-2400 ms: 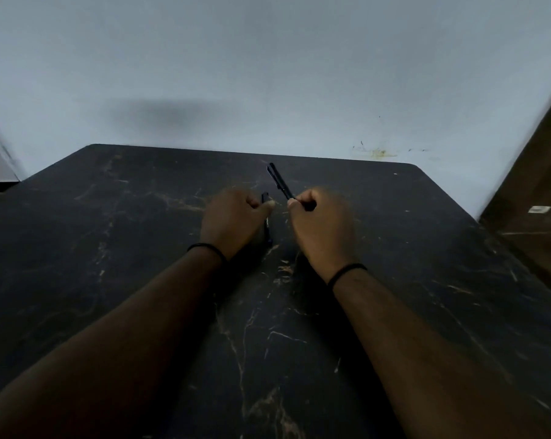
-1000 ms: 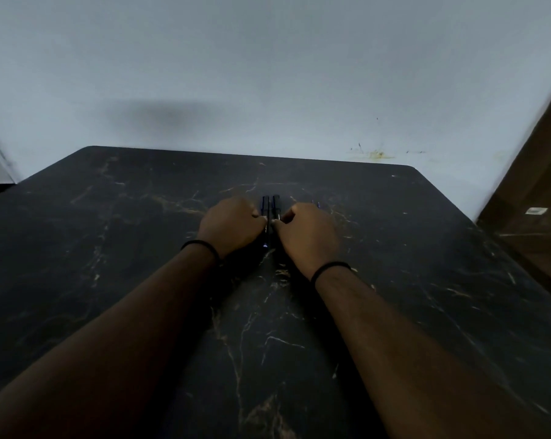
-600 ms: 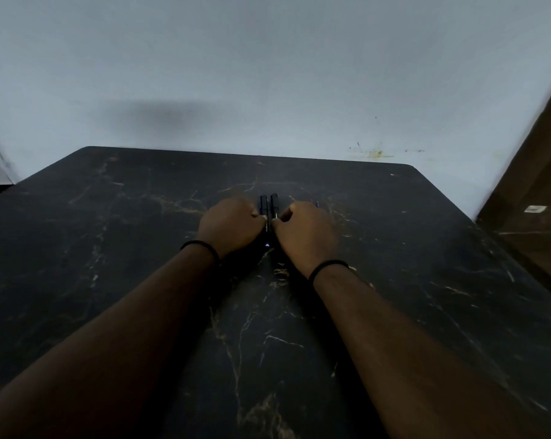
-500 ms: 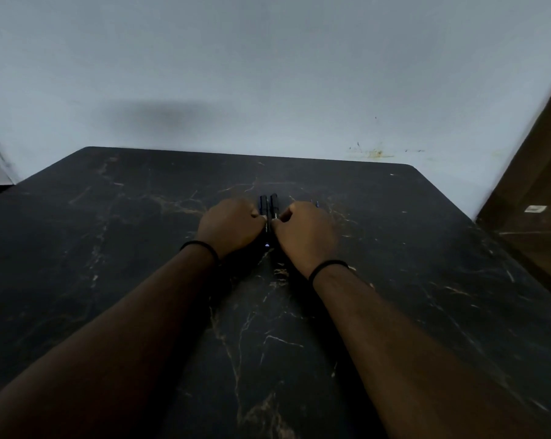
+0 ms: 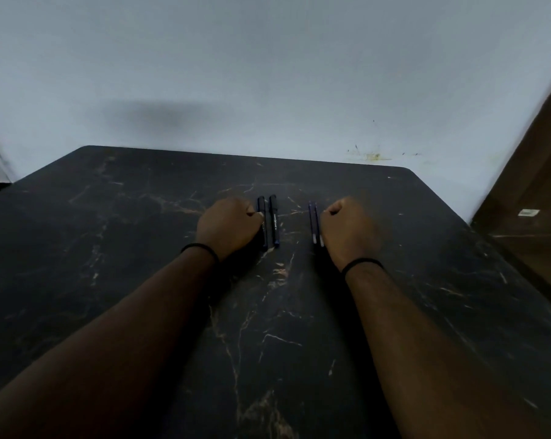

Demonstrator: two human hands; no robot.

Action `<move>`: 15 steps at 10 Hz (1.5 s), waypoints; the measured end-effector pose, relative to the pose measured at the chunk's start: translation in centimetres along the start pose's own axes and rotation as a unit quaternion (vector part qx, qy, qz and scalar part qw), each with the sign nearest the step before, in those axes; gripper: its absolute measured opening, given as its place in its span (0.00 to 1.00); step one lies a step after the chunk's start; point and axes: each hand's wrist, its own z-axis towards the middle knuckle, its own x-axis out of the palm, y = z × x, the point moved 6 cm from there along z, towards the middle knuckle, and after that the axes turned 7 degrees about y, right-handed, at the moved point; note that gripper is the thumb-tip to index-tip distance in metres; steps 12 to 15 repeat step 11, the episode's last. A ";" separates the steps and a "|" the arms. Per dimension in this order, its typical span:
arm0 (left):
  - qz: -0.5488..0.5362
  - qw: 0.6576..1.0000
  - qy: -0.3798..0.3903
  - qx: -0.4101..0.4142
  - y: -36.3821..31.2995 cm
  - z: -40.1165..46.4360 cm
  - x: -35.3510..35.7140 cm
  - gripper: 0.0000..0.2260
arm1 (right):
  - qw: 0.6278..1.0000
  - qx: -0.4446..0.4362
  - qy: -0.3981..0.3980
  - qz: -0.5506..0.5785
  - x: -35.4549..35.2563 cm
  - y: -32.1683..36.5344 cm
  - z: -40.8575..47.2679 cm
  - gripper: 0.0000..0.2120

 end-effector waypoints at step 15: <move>-0.016 1.000 -0.011 0.001 0.0 -0.1 -0.2 0.18 | 0.998 -0.036 0.050 0.005 2.0 1.8 0.5 0.15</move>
